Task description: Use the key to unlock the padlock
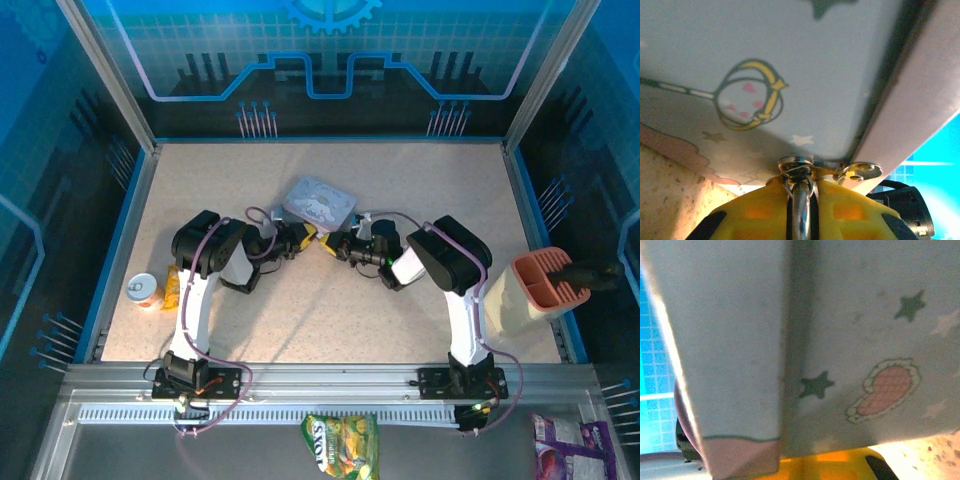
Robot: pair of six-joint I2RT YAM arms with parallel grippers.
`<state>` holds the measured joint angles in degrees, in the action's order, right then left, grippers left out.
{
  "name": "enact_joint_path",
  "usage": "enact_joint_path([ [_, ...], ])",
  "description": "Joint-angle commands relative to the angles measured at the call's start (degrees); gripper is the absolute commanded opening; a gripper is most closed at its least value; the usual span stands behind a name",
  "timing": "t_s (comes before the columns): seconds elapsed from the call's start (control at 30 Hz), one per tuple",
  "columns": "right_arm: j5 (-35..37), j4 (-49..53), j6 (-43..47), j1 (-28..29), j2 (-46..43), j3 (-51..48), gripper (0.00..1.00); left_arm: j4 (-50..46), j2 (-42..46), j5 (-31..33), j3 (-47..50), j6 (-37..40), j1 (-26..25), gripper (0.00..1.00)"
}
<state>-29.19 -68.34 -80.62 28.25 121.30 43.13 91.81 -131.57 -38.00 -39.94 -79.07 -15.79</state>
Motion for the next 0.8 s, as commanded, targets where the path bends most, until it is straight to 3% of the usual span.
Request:
enact_joint_path([
  [0.0, 3.89, -8.31, -1.06, -1.10, 0.97, 4.40, 0.00, -11.57, -3.38, -13.86, 4.10, 2.05, -3.19, 0.00],
  [0.77, 4.38, -4.59, 0.73, -1.97, 0.87, 5.09, 0.00, -11.57, -1.94, -13.77, 4.06, 1.27, -3.98, 0.00],
])
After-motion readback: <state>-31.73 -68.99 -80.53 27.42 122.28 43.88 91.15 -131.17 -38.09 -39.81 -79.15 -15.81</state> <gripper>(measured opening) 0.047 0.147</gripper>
